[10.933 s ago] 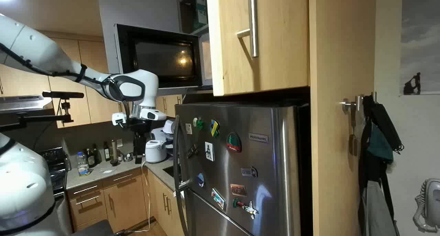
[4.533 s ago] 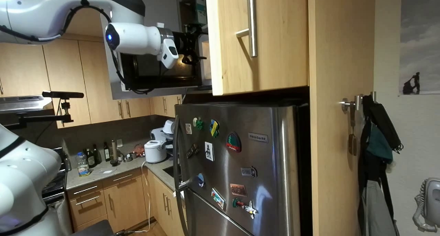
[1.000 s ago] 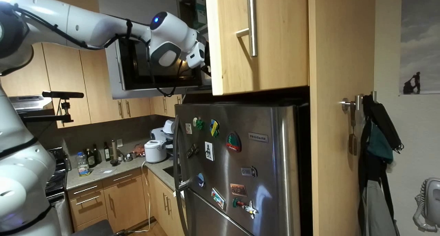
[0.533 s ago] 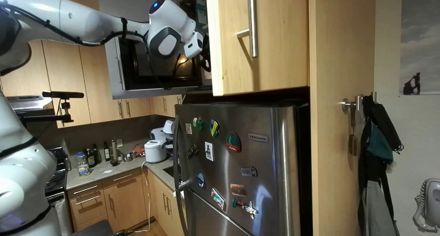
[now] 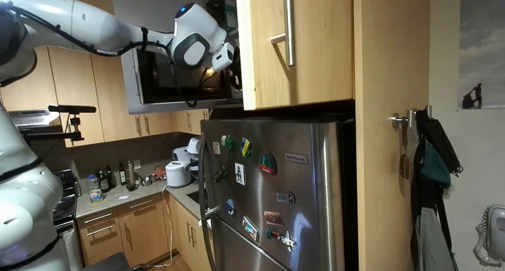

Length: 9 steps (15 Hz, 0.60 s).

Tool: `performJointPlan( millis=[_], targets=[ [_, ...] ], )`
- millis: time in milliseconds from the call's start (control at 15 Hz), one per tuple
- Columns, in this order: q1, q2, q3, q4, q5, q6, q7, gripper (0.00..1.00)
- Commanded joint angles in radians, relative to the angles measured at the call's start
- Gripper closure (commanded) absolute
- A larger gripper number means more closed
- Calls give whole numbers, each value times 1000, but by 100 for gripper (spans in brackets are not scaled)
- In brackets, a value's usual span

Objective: Remove the bowl in the microwave

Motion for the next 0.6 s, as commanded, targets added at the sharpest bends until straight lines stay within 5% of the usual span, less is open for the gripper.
performJointPlan(
  millis=[0, 533],
  targets=[
    [24, 8, -18, 53, -84, -106, 96, 0],
    [58, 67, -36, 212, -116, -204, 145, 0]
  ],
)
